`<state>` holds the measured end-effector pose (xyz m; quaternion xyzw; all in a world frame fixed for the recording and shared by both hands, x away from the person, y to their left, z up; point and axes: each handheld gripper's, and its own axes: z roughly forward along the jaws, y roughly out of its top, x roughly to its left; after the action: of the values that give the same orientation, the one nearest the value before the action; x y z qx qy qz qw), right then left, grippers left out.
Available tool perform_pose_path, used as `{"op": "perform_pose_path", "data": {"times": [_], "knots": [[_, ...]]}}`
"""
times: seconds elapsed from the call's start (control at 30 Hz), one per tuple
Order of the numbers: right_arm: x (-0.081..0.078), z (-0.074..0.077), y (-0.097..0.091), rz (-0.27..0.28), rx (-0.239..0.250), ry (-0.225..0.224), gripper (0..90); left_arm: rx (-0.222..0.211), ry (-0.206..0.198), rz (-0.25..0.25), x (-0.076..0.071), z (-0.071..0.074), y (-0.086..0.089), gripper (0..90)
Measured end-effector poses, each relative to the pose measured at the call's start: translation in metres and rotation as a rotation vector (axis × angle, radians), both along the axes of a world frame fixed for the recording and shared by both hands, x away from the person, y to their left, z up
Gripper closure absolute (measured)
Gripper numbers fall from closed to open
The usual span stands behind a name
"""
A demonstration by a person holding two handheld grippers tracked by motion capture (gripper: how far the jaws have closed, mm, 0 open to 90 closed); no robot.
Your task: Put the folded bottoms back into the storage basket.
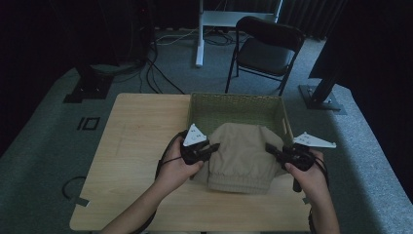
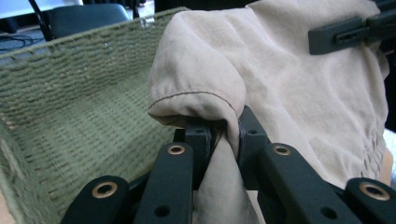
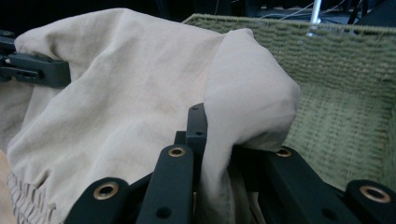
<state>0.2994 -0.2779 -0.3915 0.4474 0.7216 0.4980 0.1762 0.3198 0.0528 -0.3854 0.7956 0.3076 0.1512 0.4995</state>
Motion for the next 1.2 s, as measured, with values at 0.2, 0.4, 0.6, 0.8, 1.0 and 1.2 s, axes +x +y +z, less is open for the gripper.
{"op": "perform_pose_path", "data": {"times": [0.2, 0.4, 0.6, 0.8, 1.0, 1.2], "knots": [[0.013, 0.018, 0.002, 0.003, -0.003, -0.016, 79.1, -0.005, -0.017, 0.013, 0.010, 0.013, 0.000, 80.6], [0.027, 0.031, 0.000, -0.002, 0.001, -0.012, 79.2, -0.013, -0.033, 0.018, 0.018, 0.024, -0.002, 80.5], [0.038, 0.043, -0.003, -0.004, 0.018, -0.011, 79.2, -0.023, -0.048, 0.019, 0.028, 0.034, -0.003, 80.5], [0.052, 0.050, -0.007, -0.013, 0.041, -0.007, 79.2, -0.030, -0.058, 0.026, 0.042, 0.041, -0.005, 80.5], [0.068, 0.053, -0.008, -0.038, 0.038, -0.011, 79.2, -0.041, -0.074, 0.037, 0.059, 0.043, -0.008, 80.5], [0.085, 0.052, -0.009, -0.053, 0.043, -0.001, 79.2, -0.045, -0.075, 0.048, 0.074, 0.040, -0.011, 80.5]]}}
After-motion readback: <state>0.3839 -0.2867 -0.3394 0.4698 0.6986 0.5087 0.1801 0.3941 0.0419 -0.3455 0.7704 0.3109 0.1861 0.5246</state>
